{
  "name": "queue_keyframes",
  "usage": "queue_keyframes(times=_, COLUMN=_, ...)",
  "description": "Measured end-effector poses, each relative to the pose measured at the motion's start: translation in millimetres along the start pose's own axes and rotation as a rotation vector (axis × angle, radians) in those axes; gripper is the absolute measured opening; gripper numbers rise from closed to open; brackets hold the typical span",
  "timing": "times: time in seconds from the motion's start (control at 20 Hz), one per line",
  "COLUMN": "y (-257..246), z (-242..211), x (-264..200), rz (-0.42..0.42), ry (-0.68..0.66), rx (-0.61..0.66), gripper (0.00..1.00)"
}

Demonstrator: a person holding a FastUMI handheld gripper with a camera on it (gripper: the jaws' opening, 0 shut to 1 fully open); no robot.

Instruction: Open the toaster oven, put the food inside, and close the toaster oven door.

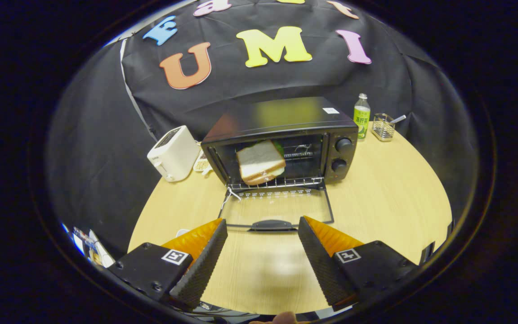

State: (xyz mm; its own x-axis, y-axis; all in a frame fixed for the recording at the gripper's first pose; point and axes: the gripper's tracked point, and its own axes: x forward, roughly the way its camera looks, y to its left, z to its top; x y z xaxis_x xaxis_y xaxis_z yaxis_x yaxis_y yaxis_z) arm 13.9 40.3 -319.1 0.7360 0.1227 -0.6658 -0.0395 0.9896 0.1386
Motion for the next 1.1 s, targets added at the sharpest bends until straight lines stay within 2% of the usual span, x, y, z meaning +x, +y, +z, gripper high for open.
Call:
queue_keyframes(times=0.15, y=-12, z=-16, x=-10, rz=-0.039, ry=0.004, rx=-0.041, gripper=1.00)
queue_keyframes(times=0.3, y=-21, z=-33, x=-5, rz=-0.070, ry=0.024, rx=-0.027, gripper=1.00)
queue_keyframes(times=0.7, y=-26, z=-75, x=51, rz=-0.106, ry=0.116, rx=-0.018, gripper=1.00)
queue_keyframes(times=1.1, y=-24, z=-80, x=110, rz=-0.101, ry=0.149, rx=-0.030, gripper=1.00)
